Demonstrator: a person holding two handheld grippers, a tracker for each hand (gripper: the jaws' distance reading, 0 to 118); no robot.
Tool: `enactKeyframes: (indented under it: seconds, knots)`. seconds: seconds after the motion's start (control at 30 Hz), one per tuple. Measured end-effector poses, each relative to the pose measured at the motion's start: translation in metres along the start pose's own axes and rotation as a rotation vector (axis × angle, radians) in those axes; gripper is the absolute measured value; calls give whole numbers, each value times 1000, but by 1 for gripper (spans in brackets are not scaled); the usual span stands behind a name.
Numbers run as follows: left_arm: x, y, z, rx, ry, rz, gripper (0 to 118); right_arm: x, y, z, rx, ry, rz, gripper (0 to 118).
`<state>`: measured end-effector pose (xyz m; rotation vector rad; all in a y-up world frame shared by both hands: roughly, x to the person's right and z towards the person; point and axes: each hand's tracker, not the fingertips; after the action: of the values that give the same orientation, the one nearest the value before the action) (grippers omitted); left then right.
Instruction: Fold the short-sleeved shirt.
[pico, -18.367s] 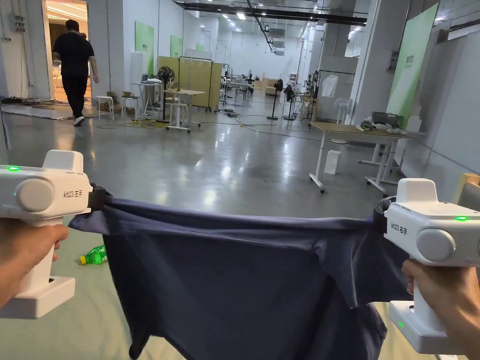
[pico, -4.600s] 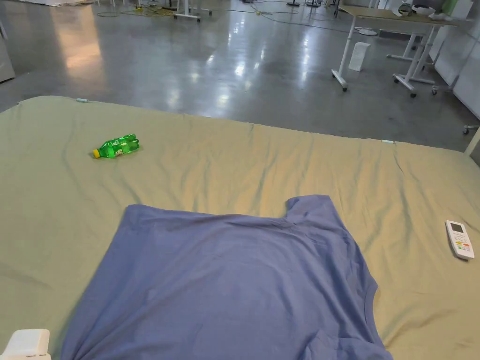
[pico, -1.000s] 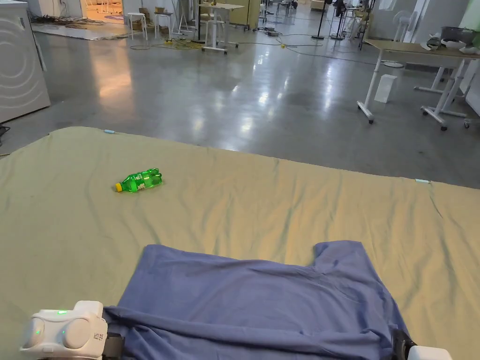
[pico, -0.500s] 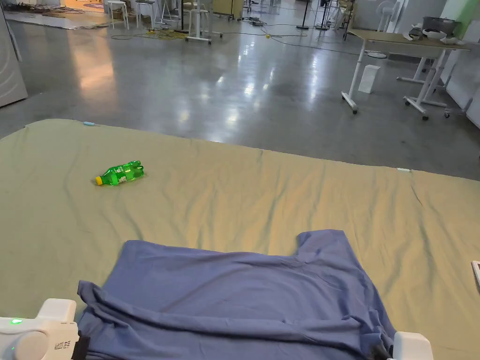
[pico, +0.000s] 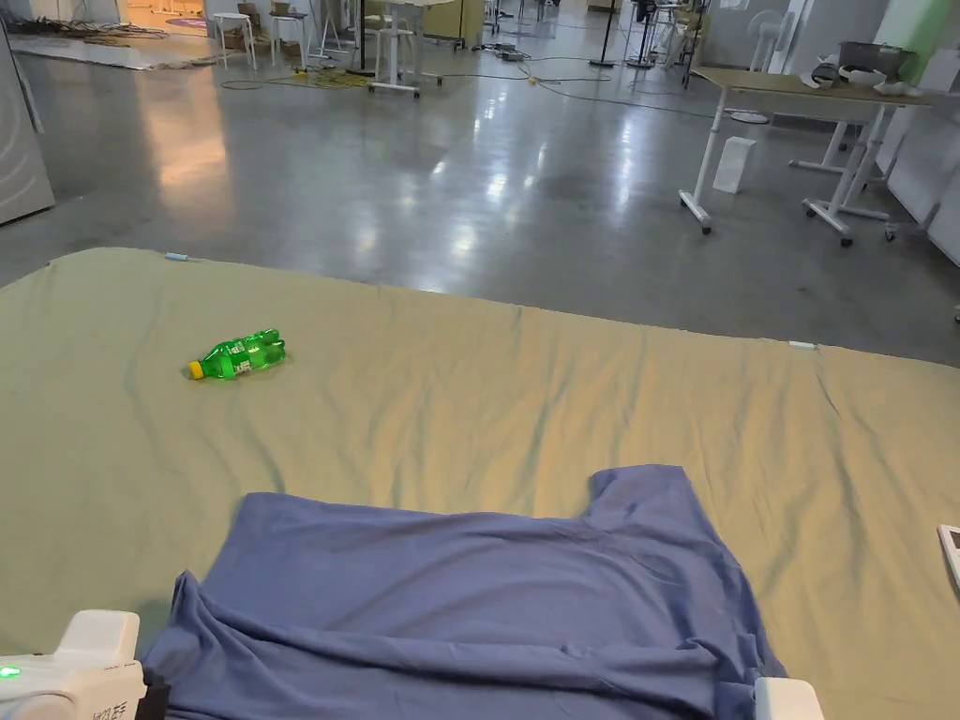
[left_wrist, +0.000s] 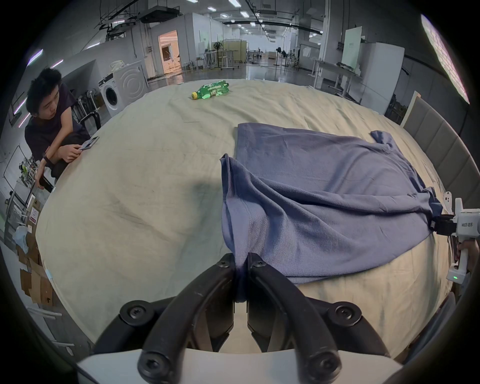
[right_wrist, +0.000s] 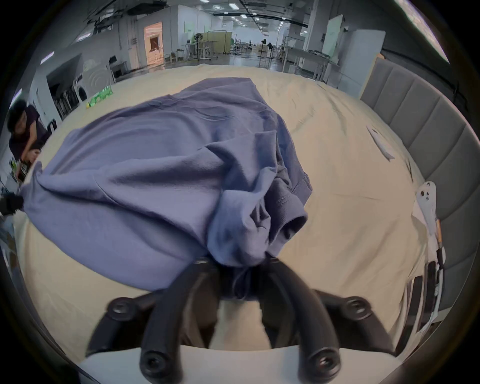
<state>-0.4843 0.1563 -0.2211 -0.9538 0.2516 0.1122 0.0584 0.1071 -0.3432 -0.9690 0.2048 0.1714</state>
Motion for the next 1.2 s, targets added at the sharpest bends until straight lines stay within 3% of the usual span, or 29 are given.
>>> enactKeyframes:
  seconds: [0.1,0.17,0.43,0.7,0.93,1.2]
  knots:
    - [-1,1,5,13,-1,1,8,-2,-2,3,11,-9,-7,8]
    - [-2,4,8,24,-8,10,8,0,-1,12,34,-2,-47,7]
    - [-8,26,41,110,-53,23,8,6,19,59,113,50,-88,7]
    - [-28,29,84,157,-84,41,8,8,23,121,141,40,-25,7]
    - [-43,-13,108,100,-131,94,8,6,-24,166,123,37,0,7]
    - [-36,-87,78,-113,-95,17,8,-8,-108,151,-41,-4,-12,7]
